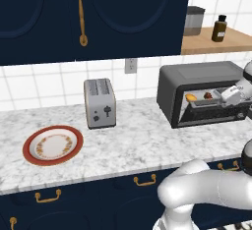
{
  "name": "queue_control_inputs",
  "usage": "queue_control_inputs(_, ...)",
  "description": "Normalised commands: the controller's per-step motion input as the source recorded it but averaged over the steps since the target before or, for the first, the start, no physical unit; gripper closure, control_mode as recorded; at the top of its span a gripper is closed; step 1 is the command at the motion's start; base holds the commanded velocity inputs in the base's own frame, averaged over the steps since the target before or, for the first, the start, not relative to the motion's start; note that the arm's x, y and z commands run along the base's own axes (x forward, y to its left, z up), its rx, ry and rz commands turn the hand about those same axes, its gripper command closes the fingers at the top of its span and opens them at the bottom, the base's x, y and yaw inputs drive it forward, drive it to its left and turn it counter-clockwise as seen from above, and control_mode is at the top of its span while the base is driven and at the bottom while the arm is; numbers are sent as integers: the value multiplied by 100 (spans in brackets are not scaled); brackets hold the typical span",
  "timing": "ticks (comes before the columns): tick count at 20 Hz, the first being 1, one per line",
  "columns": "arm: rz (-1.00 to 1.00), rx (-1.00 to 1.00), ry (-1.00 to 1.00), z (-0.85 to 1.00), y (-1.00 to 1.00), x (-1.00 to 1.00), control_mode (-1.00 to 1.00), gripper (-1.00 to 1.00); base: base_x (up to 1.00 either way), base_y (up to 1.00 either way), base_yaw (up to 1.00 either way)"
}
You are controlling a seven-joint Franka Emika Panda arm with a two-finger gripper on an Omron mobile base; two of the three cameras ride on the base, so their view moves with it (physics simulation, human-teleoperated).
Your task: Pick up the kebab skewer and baguette bread, and place them inside the toaster oven. Close the toaster oven door and start by setting the timer.
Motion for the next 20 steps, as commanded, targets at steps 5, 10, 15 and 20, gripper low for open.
queue_control_inputs(5, -2, 0, -28, 0, 26, 63, -100, -100, 0, 0, 0)
queue_control_inputs(10, -4, 0, -19, -16, 29, 69, -100, -100, 0, 0, 0)
queue_control_inputs(15, -3, 0, -8, -30, 15, 53, -100, -100, 0, 0, 0)
queue_control_inputs(20, -1, 0, -5, -1, 2, -5, -100, -100, 0, 0, 0)
